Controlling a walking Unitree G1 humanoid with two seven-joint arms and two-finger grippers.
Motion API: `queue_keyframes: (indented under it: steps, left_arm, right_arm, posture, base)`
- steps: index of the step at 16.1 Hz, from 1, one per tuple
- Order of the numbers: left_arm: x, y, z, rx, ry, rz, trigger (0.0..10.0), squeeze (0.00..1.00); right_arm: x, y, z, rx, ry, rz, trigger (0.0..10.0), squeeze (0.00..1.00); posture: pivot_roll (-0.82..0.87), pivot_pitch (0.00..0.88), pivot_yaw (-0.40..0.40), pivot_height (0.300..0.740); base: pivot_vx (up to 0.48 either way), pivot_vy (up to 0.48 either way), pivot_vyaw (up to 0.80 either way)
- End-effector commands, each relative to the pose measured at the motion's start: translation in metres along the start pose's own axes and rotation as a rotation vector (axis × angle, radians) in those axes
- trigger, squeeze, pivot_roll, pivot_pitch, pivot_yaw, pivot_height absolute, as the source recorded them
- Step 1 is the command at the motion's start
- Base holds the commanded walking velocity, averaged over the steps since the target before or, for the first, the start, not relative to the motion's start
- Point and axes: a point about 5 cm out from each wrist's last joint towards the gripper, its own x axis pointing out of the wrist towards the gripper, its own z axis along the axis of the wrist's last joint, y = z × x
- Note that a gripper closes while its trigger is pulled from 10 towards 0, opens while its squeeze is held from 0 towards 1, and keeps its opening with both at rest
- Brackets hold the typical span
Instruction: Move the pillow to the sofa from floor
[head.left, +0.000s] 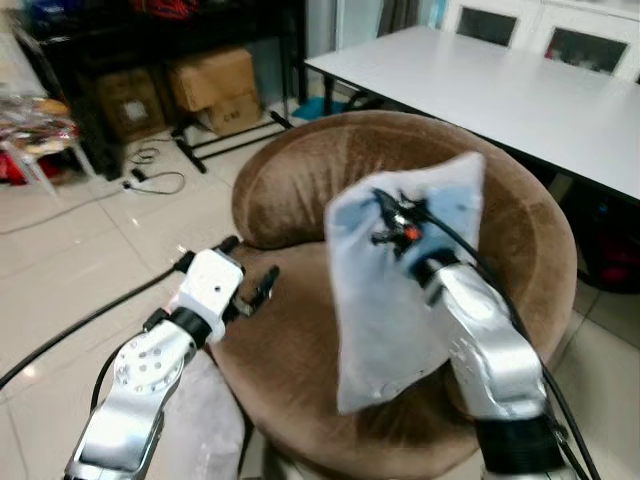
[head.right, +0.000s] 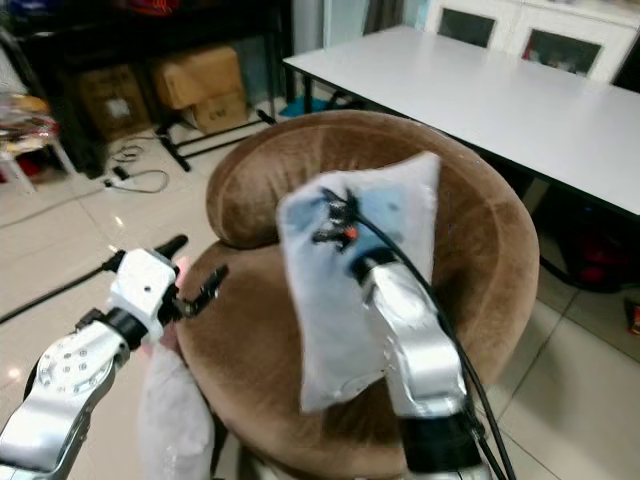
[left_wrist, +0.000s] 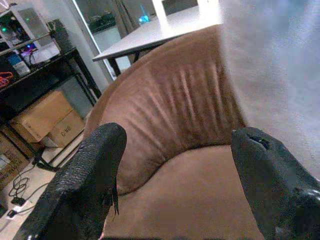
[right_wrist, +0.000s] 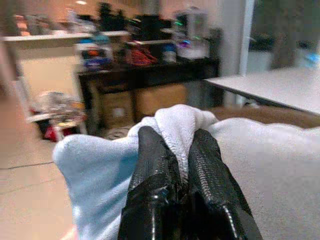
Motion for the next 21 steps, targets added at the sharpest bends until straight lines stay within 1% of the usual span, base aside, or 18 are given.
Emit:
queue_keyframes:
  steps: [1, 3, 4, 5, 7, 8, 9, 10, 11, 12, 13, 14, 15, 16, 17, 19, 21]
  left_arm:
    - [-0.001, -0.001, 0.002, 0.026, 0.006, -0.027, 10.0, 0.00]
    - [-0.005, 0.001, 0.000, 0.033, 0.019, -0.044, 10.0, 0.00]
    - [-0.006, 0.001, 0.000, 0.037, 0.021, -0.050, 10.0, 0.00]
    - [-0.009, 0.001, 0.000, 0.042, 0.026, -0.061, 10.0, 0.00]
    - [-0.012, 0.001, -0.001, 0.052, 0.035, -0.073, 10.0, 0.00]
    - [-0.014, 0.000, -0.001, 0.054, 0.037, -0.075, 10.0, 0.00]
    - [-0.016, 0.000, -0.001, 0.057, 0.040, -0.075, 10.0, 0.00]
    - [-0.017, 0.000, -0.001, 0.059, 0.044, -0.074, 10.0, 0.00]
    - [-0.019, 0.001, -0.001, 0.062, 0.046, -0.072, 10.0, 0.00]
    - [-0.020, 0.002, -0.001, 0.064, 0.049, -0.069, 10.0, 0.00]
    - [-0.021, 0.003, -0.001, 0.066, 0.053, -0.069, 10.0, 0.00]
    - [-0.021, 0.003, -0.001, 0.066, 0.054, -0.069, 10.0, 0.00]
    - [-0.022, 0.003, -0.002, 0.072, 0.059, -0.075, 10.0, 0.00]
    - [-0.022, 0.003, -0.001, 0.076, 0.060, -0.078, 10.0, 0.00]
    - [-0.022, 0.002, -0.001, 0.078, 0.059, -0.083, 10.0, 0.00]
    - [-0.022, 0.002, -0.002, 0.073, 0.062, -0.097, 10.0, 0.00]
    - [-0.023, -0.004, -0.005, 0.021, 0.083, -0.160, 10.0, 0.00]
  right_arm:
    - [0.007, 0.005, 0.013, -0.029, -0.070, 0.044, 10.0, 0.00]
    - [0.024, 0.015, 0.020, -0.038, -0.097, 0.126, 10.0, 0.00]
    - [0.029, 0.018, 0.021, -0.034, -0.104, 0.149, 10.0, 0.00]
    - [0.038, 0.023, 0.023, -0.032, -0.118, 0.186, 10.0, 0.00]
    - [0.052, 0.024, 0.025, -0.005, -0.160, 0.234, 10.0, 0.00]
    - [0.056, 0.017, 0.025, 0.001, -0.179, 0.224, 10.0, 0.00]
    - [0.058, 0.008, 0.022, -0.014, -0.186, 0.208, 10.0, 0.00]
    - [0.058, -0.005, 0.014, -0.035, -0.172, 0.187, 10.0, 0.00]
    - [0.056, -0.020, 0.002, -0.049, -0.136, 0.152, 10.0, 0.00]
    - [0.051, -0.035, -0.016, -0.083, -0.069, 0.105, 10.0, 0.00]
    - [0.045, -0.050, -0.037, -0.148, 0.013, 0.049, 10.0, 0.00]
    - [0.041, -0.056, -0.045, -0.179, 0.049, 0.023, 10.0, 0.00]
    - [0.031, -0.075, -0.063, -0.212, 0.135, -0.060, 10.0, 0.00]
    - [0.028, -0.081, -0.067, -0.217, 0.152, -0.082, 10.0, 0.00]
    - [0.024, -0.092, -0.067, -0.234, 0.158, -0.125, 10.0, 0.00]
    - [0.025, -0.105, -0.057, -0.252, 0.130, -0.168, 10.0, 0.00]
    - [0.026, -0.112, -0.053, -0.330, 0.145, -0.189, 10.0, 0.00]
  posture:
    - [0.00, 0.000, 0.017, 0.740]
    - [0.01, 0.000, 0.017, 0.740]
    - [0.01, 0.000, 0.017, 0.740]
    - [0.01, 0.000, 0.015, 0.740]
    - [0.02, 0.000, 0.010, 0.740]
    - [0.03, 0.000, 0.005, 0.740]
    - [0.04, 0.000, 0.001, 0.740]
    - [0.05, 0.000, -0.007, 0.740]
    - [0.05, 0.000, -0.010, 0.740]
    - [0.06, 0.001, -0.012, 0.740]
    - [0.06, 0.003, -0.011, 0.740]
    - [0.06, 0.003, -0.010, 0.740]
    - [0.06, 0.002, -0.006, 0.740]
    - [0.06, 0.002, -0.006, 0.740]
    - [0.06, 0.000, -0.004, 0.740]
    - [0.06, 0.000, 0.000, 0.740]
    - [0.06, 0.000, 0.002, 0.740]
  base:
    - [0.000, 0.000, 0.00]
    - [0.000, 0.000, 0.00]
    - [0.000, 0.000, 0.00]
    - [0.000, 0.000, 0.00]
    - [0.000, 0.000, 0.00]
    - [0.000, 0.000, 0.00]
    - [0.000, 0.000, 0.00]
    - [0.000, 0.000, 0.00]
    - [0.000, 0.000, 0.00]
    - [0.000, 0.000, 0.00]
    - [0.000, 0.000, 0.00]
    - [0.000, 0.000, 0.00]
    - [0.000, 0.000, 0.00]
    - [0.000, 0.000, 0.00]
    - [0.000, 0.000, 0.00]
    - [0.000, 0.000, 0.00]
    - [0.000, 0.000, 0.00]
